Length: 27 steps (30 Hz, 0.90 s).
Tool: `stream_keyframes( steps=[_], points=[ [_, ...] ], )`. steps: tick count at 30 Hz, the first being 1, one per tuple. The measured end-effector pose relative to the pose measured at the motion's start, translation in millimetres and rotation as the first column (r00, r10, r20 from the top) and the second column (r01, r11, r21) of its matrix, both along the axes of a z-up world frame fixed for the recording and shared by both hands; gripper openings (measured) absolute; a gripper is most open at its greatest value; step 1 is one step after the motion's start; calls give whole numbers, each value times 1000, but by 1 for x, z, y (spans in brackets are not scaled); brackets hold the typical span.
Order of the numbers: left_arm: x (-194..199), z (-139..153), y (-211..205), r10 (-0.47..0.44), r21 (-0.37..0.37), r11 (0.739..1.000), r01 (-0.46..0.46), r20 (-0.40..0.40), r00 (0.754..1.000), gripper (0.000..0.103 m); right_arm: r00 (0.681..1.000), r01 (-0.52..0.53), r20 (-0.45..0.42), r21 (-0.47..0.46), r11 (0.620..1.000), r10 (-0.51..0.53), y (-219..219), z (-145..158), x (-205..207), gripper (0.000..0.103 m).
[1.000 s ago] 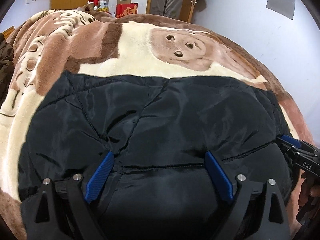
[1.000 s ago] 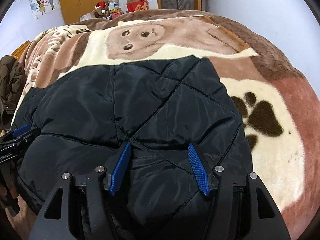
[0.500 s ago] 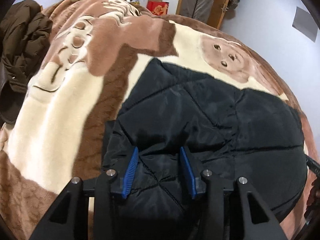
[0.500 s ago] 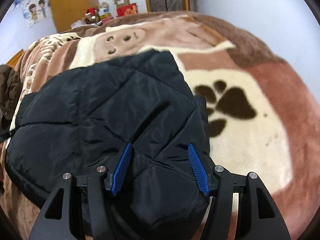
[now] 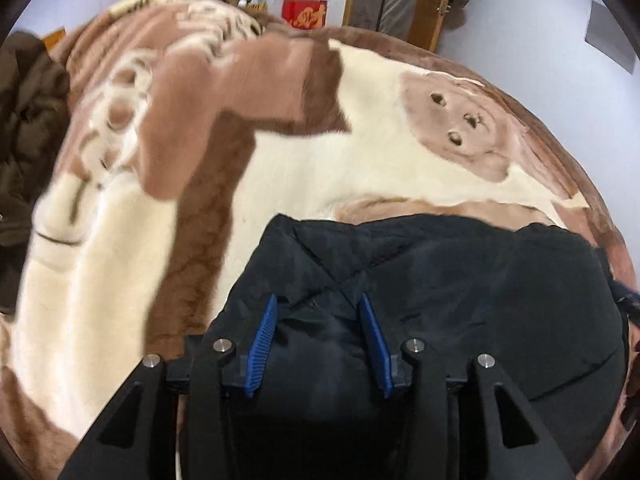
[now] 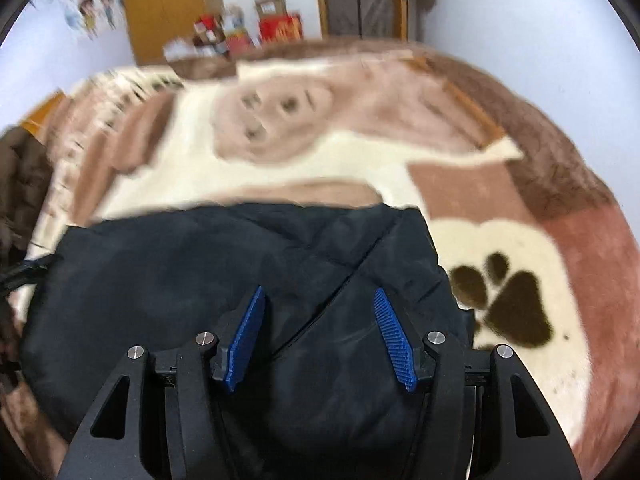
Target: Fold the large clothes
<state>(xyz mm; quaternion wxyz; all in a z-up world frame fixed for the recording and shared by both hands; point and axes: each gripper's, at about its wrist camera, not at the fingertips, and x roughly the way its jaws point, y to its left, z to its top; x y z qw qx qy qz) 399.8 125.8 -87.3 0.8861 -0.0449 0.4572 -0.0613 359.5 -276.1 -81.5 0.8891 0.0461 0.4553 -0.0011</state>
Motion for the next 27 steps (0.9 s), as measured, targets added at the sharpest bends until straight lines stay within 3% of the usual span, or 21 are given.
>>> stream_keyframes(
  steps=[4, 8, 27],
  points=[
    [-2, -18, -7, -9, -5, 1000, 9, 33, 999, 48, 999, 52, 2, 76, 996, -52, -21, -24, 5, 56],
    [0, -28, -14, -5, 19, 1000, 4, 46, 999, 48, 998, 52, 20, 35, 998, -53, -14, -30, 4, 56],
    [2, -29, -16, 6, 37, 999, -8, 57, 998, 47, 997, 61, 37, 27, 998, -62, -15, -29, 5, 56]
  ],
)
